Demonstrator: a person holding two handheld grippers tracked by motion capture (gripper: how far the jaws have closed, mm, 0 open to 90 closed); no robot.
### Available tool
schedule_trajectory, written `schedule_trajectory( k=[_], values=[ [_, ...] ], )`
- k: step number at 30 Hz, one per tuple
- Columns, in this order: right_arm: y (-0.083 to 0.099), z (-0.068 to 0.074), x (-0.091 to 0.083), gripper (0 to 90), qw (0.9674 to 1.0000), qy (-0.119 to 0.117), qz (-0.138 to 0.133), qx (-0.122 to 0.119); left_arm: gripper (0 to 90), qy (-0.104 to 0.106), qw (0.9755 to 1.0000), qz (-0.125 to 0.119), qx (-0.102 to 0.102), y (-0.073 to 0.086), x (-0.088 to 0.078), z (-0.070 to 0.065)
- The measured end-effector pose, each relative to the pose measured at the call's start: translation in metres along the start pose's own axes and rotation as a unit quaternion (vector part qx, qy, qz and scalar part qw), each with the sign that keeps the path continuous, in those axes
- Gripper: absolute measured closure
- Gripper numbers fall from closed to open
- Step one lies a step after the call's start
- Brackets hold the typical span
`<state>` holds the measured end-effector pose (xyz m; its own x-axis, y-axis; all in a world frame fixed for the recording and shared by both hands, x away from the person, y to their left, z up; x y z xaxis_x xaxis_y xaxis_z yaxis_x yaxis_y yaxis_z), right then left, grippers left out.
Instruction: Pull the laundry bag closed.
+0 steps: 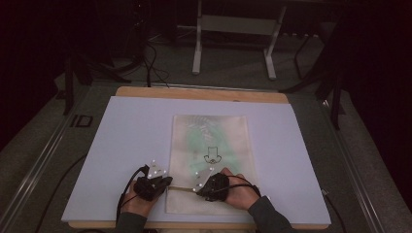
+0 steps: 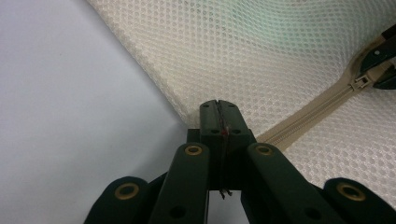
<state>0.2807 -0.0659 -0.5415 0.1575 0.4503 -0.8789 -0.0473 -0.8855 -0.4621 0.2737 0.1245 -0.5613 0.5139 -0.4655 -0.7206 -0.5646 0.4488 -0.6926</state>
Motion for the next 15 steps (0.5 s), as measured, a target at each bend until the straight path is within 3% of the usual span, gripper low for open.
schedule_trajectory(
  k=[15],
  values=[
    [0.0097, -0.0005, -0.0063, 82.2, 1.0000, 0.004, 0.005, 0.006, 89.4, 0.000, 1.0000, 0.000, 0.000, 0.0002, -0.0002, 0.0000]
  ],
)
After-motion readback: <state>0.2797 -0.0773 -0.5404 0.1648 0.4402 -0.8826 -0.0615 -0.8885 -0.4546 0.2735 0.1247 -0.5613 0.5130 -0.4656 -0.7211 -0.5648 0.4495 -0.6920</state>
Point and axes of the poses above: each handheld gripper's, and its own axes: x roughly forward along the jaws, y roughly out of its underside, z roughly to its left, the point moved 4 cm from there along x, roughly forward along the jaws, and after that the axes turned 3 degrees about x, right-handed, at the moved point
